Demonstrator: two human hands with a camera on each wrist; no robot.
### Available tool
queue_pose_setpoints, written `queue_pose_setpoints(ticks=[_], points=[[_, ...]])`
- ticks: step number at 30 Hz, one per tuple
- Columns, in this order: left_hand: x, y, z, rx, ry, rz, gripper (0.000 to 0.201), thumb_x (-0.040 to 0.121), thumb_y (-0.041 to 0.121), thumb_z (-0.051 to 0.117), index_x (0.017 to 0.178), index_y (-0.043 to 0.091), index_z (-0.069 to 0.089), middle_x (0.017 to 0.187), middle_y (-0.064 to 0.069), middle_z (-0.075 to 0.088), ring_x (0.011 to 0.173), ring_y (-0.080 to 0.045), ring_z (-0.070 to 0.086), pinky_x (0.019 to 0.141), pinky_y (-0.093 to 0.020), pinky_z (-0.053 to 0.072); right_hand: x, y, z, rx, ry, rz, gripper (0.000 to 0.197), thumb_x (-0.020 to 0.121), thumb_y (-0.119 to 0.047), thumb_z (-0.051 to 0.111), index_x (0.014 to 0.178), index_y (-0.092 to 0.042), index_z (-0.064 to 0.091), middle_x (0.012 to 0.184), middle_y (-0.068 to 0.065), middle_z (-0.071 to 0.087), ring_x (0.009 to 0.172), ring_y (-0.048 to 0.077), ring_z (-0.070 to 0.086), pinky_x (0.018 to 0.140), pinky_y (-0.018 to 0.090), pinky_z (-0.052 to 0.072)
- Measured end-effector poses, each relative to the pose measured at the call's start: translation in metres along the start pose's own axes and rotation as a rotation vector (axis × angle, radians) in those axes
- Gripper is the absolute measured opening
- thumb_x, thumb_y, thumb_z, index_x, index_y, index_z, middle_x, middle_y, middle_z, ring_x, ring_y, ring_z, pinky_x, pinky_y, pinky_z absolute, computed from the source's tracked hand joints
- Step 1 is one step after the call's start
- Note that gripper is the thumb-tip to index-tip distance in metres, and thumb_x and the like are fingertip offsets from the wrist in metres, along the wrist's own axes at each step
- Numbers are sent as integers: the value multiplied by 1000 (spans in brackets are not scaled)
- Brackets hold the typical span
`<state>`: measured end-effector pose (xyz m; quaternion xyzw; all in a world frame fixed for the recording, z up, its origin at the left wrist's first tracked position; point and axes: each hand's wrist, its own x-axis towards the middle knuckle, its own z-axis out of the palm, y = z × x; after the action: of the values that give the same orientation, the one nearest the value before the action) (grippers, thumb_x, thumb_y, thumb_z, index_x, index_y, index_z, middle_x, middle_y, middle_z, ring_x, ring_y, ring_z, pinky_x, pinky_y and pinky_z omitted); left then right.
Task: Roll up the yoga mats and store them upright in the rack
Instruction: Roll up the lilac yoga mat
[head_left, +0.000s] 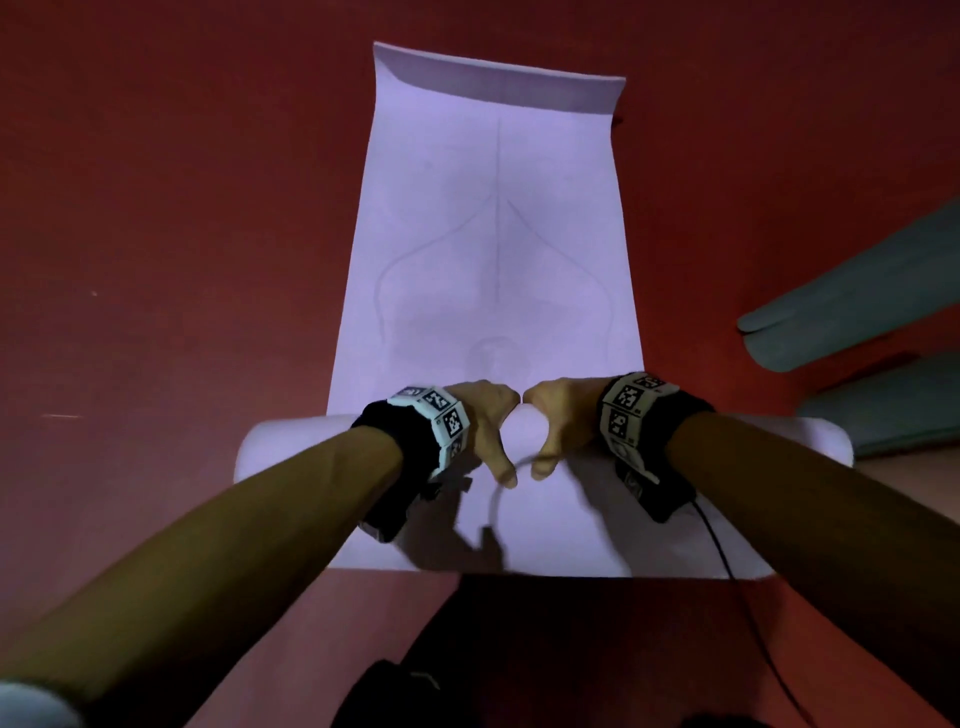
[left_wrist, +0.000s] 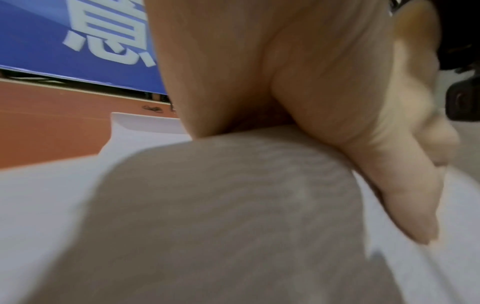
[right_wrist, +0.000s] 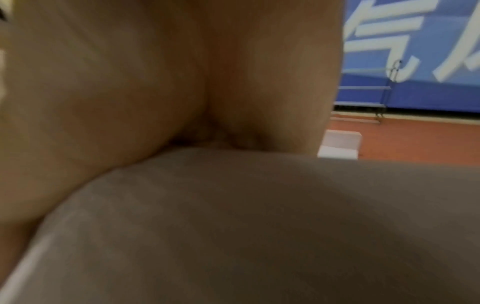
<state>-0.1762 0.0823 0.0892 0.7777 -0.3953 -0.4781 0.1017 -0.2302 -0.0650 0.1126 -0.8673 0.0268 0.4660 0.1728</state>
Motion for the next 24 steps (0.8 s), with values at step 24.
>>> queue_pose_setpoints(ticks=[24], points=[[-97,51,172,227,193,-13,85,64,45,89,135,21,50,120,0,66,110,-21,63,92,-31,51,-101,-19,189,-24,247,-50,74,59,-56,85,115,-28,47,113,-6,61,98,16,59,86,36,53]])
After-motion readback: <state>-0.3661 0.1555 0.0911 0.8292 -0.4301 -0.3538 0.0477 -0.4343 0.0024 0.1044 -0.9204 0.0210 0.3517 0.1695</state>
